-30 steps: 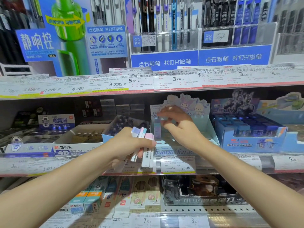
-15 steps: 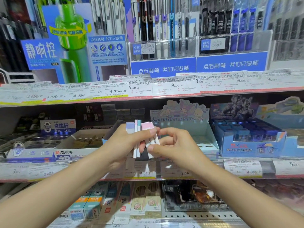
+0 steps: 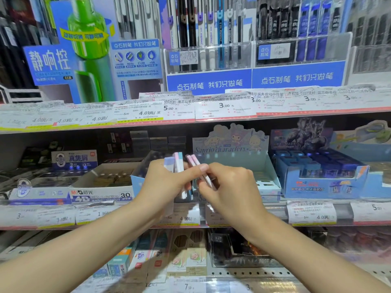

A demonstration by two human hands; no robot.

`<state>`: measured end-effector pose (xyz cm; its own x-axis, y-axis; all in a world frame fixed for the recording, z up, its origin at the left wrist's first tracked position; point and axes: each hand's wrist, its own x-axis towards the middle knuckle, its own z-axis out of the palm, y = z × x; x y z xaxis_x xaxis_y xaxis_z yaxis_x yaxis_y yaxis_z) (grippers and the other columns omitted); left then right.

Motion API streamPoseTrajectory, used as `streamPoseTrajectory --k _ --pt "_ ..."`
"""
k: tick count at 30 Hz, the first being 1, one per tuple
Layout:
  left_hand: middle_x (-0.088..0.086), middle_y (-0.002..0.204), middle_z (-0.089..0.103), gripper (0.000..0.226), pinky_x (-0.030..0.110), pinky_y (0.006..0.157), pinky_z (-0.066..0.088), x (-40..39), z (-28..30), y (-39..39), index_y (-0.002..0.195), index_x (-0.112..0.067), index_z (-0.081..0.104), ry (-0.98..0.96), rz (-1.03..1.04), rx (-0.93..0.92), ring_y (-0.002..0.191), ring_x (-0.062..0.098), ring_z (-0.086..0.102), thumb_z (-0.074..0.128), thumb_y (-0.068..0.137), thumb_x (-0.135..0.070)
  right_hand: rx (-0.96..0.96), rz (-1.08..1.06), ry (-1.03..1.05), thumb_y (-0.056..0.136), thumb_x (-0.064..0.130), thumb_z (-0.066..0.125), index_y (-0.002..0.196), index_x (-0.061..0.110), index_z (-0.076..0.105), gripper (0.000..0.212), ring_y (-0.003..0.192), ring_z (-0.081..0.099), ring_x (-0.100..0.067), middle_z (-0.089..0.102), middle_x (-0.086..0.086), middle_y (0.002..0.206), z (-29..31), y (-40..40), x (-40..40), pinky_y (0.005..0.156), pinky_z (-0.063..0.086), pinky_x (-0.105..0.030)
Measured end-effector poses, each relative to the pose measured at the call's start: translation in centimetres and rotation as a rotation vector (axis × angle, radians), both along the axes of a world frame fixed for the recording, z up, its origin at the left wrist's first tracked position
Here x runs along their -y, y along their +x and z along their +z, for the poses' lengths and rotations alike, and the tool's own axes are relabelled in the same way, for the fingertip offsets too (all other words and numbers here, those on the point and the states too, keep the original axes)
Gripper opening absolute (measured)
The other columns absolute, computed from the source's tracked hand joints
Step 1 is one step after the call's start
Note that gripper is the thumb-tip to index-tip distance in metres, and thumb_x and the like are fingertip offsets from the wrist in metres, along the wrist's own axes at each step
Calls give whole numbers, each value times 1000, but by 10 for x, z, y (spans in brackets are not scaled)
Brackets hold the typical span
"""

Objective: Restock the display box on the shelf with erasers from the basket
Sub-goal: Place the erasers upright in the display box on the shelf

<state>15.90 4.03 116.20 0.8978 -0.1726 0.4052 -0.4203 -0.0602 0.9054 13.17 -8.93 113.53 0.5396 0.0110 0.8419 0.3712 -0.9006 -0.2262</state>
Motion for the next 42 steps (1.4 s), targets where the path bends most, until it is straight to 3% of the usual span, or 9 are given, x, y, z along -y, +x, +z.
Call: streamPoseTrajectory --k 4,11,15,18,21,27,31,36,42 --pt "-2 44 56 27 16 45 42 -1 -2 4 50 -19 65 -30 -11 -13 42 8 48 74 75 -18 18 22 -34 74 31 56 73 15 64 18 50 60 -26 66 -2 56 -2 0 -1 44 50 -35" --pt "1 42 54 32 26 57 42 -7 1 7 50 -12 59 -5 6 -39 48 12 55 62 82 -9 -102 221 62 76 45 61 89 24 69 26 62 64 -12 72 4 73 5 -11 0 59 55 -35" --pt "-2 35 47 40 27 49 32 -15 6 8 44 -18 64 49 -84 -99 35 9 41 61 82 -8 -414 569 573 72 22 75 98 17 64 29 77 69 -23 70 -7 91 25 -8 13 73 58 -38" --pt "-2 36 47 37 27 51 32 -15 7 5 48 -19 65 82 -159 -121 35 8 41 61 83 -12 -586 677 574 69 16 77 109 24 56 46 81 71 -23 66 -7 106 34 -2 18 80 56 -45" --pt "-5 36 47 29 24 49 33 -14 8 5 57 -19 67 93 -215 -134 36 7 41 61 85 -16 -614 710 570 72 6 74 108 20 57 42 73 67 -22 64 -13 110 38 -2 15 71 57 -35" --pt "-1 37 45 18 28 53 31 -22 5 10 72 -11 73 164 -227 -90 40 9 45 66 83 -23 -554 646 514 72 10 73 96 26 60 32 64 63 -12 63 0 92 48 7 25 60 56 -24" --pt "3 38 48 28 25 46 33 -29 -2 16 80 4 69 285 -188 -26 42 16 40 71 78 -24 -418 546 552 74 4 71 93 26 58 32 63 59 -13 55 5 84 50 23 35 64 60 -27" --pt "8 45 52 15 18 39 36 -29 -6 15 87 -18 74 408 -189 -51 37 13 43 62 83 -8 -340 472 461 80 3 65 92 30 55 31 71 59 -18 54 -3 95 35 43 30 72 60 -39" --pt "-4 33 46 34 18 40 31 -25 -12 10 113 -16 64 504 -289 -160 29 8 40 58 84 1 -234 417 258 78 6 66 101 19 61 27 77 52 9 57 8 88 21 51 28 75 43 -8"
